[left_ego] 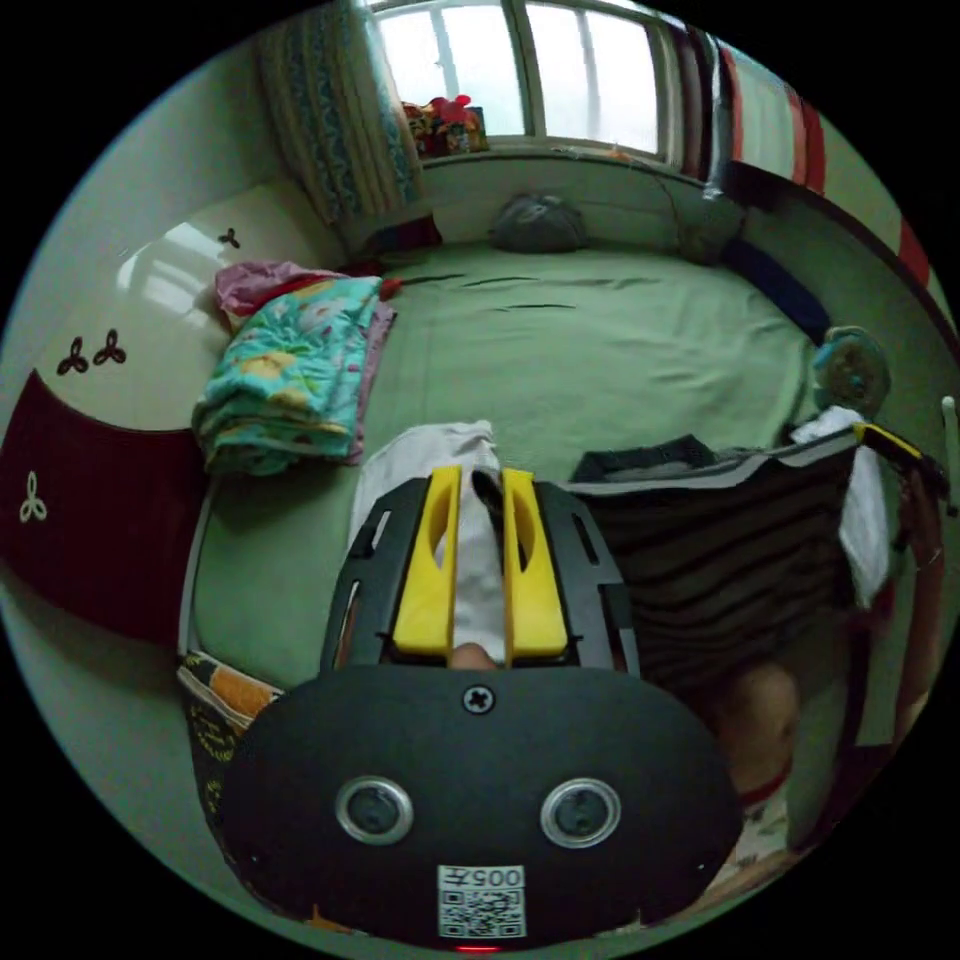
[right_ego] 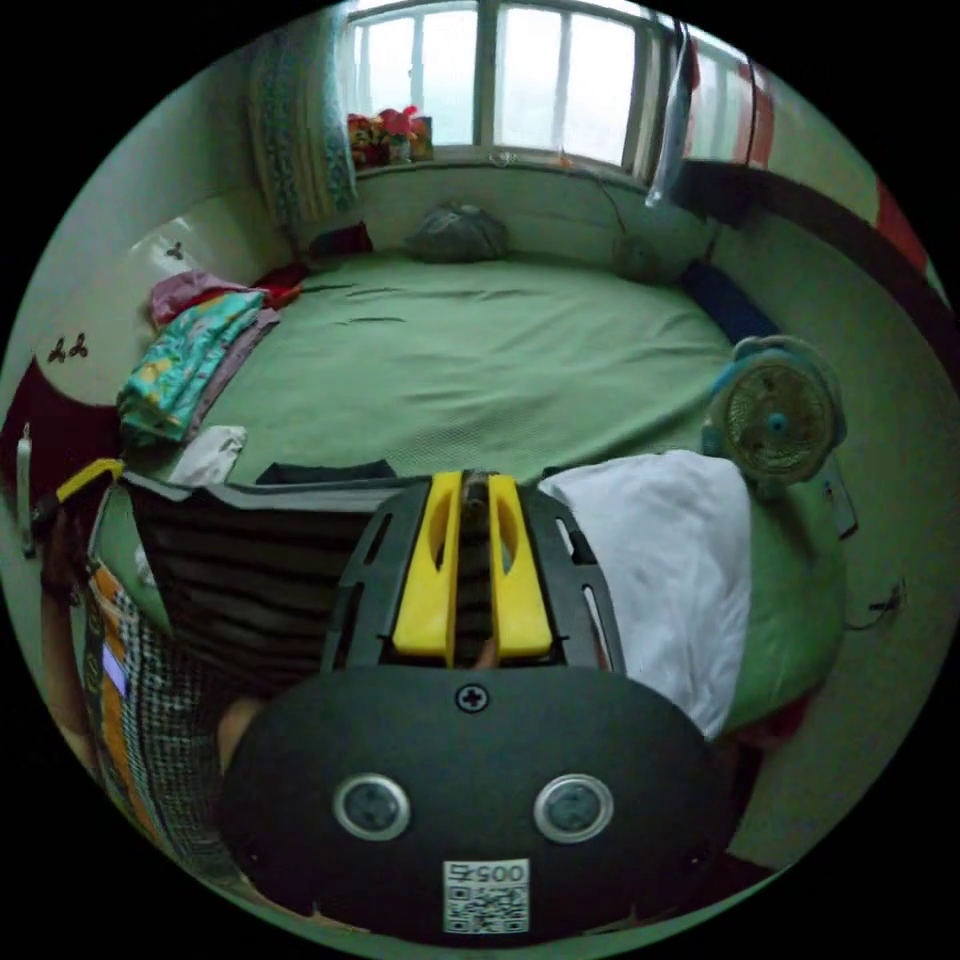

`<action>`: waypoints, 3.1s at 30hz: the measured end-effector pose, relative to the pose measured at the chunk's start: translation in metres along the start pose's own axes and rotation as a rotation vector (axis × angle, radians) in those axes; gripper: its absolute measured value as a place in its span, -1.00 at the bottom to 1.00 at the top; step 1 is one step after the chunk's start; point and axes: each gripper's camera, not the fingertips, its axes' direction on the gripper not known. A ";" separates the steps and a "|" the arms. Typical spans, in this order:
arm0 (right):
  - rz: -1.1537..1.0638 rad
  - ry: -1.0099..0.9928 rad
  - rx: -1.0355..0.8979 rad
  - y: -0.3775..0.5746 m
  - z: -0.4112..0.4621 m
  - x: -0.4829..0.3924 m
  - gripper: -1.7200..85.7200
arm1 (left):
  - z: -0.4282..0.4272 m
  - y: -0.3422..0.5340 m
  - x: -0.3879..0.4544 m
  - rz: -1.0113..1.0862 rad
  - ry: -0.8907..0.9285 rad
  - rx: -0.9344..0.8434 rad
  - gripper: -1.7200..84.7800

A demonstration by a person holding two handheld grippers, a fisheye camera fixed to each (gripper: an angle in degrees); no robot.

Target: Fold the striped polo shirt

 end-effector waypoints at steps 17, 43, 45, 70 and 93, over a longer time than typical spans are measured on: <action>-0.065 -0.121 -0.146 0.149 0.094 -0.005 -0.73 | 0.159 0.116 0.073 -0.054 0.212 -0.150 -0.75; -0.105 -0.020 0.014 0.227 0.097 0.017 -0.79 | 0.215 0.142 0.195 -0.138 0.062 -0.063 -0.74; -0.103 -0.025 0.029 0.234 0.093 0.020 -0.79 | 0.215 0.137 0.211 -0.133 0.071 -0.057 -0.76; 0.103 -0.043 0.030 0.293 0.081 0.065 -0.80 | 0.293 0.106 0.721 0.520 0.352 -0.199 -0.64; -0.208 -0.194 0.124 0.049 0.083 0.031 -0.76 | 0.317 0.081 0.617 0.276 0.597 -0.151 -0.86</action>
